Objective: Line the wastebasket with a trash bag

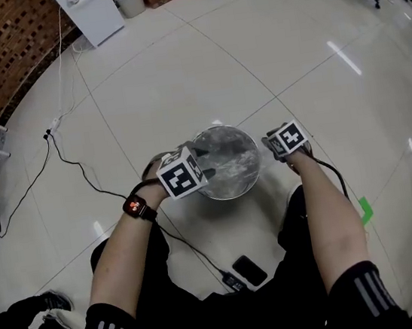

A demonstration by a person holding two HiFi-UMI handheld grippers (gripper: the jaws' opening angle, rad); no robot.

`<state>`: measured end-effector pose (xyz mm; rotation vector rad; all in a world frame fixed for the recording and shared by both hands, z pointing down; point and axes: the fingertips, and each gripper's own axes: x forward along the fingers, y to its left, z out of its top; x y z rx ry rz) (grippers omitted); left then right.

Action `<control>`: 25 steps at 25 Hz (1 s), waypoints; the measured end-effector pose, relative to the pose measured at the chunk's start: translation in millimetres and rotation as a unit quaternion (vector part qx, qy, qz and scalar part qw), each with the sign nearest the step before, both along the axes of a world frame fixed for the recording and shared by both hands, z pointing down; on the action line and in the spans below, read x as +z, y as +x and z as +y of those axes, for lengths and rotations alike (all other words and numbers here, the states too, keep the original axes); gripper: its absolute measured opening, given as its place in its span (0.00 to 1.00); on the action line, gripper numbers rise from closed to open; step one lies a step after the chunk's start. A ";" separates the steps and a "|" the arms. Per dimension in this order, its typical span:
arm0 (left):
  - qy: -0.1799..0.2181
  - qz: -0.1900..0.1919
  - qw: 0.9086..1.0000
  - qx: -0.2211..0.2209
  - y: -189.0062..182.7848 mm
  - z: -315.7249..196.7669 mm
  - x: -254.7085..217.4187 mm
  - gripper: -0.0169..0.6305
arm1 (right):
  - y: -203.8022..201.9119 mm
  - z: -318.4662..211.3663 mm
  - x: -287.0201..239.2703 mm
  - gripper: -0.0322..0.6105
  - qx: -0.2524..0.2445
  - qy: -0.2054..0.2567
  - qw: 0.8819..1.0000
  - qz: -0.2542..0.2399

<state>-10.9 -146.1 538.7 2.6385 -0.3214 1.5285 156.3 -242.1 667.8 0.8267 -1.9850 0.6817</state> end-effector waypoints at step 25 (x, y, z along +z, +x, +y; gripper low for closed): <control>0.028 -0.072 0.991 0.112 51.3 109.3 37.4 0.02 | 8.1 37.0 4.2 0.14 0.005 -0.051 0.997 -0.054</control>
